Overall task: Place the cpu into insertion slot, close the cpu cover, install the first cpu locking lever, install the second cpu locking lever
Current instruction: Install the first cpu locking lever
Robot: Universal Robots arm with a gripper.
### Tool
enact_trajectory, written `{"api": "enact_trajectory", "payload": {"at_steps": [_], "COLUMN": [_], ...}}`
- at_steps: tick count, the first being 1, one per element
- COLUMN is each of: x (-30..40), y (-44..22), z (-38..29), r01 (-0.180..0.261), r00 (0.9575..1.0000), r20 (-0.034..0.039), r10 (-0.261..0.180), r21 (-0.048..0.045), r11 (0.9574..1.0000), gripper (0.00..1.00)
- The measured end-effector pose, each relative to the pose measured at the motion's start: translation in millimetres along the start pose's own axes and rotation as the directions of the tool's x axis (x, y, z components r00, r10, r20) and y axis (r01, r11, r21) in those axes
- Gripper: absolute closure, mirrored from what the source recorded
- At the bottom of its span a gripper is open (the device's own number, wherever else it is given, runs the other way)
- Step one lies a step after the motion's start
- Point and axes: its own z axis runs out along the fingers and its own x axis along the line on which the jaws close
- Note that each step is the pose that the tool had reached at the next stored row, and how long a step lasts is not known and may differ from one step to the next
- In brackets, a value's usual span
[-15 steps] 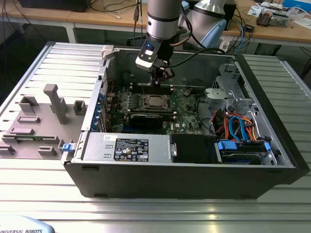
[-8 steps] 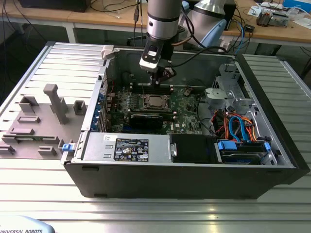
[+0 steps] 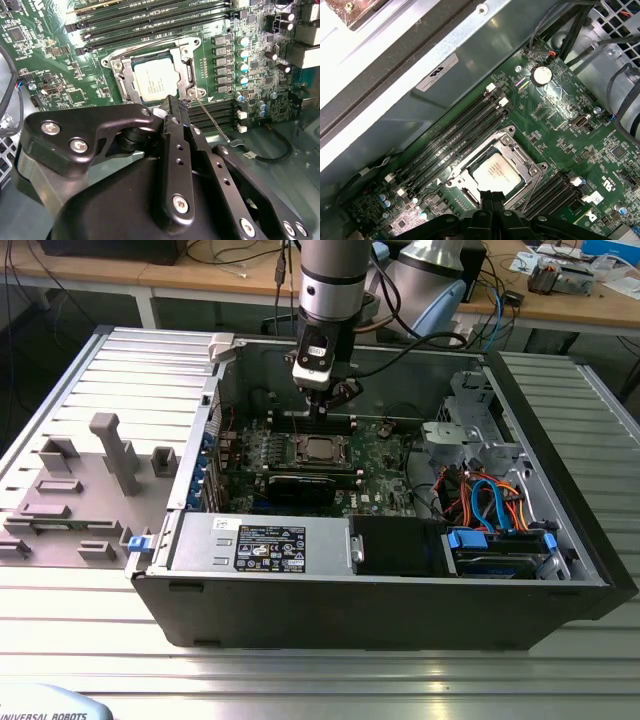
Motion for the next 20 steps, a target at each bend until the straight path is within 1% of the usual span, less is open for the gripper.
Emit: {"api": "enact_trajectory", "payload": {"at_steps": [10,13,14,15,17,19,20], "x": [0.0,0.0,0.0,0.0,0.0,0.0,0.0], "y": [0.0,-0.1,-0.1,0.0,0.0,0.0,0.0], "z": [0.0,0.0,0.0,0.0,0.0,0.0,0.0], "r01": [0.003,0.021,0.037,0.054,0.095,0.137,0.168], "r00": [1.0,0.9998,0.9993,0.9986,0.9955,0.9906,0.9858], "r20": [0.0,-0.0001,-0.0002,-0.0003,-0.0005,-0.0009,-0.0012], "r10": [-0.003,-0.021,-0.037,-0.054,-0.095,-0.137,-0.168], "r21": [0.0001,0.0006,0.0009,0.0012,0.0022,0.0031,0.0038], "r11": [1.0,0.9998,0.9993,0.9986,0.9955,0.9906,0.9858], "gripper": [0.89,0.89,0.89,0.89,0.89,0.89,0.89]}}
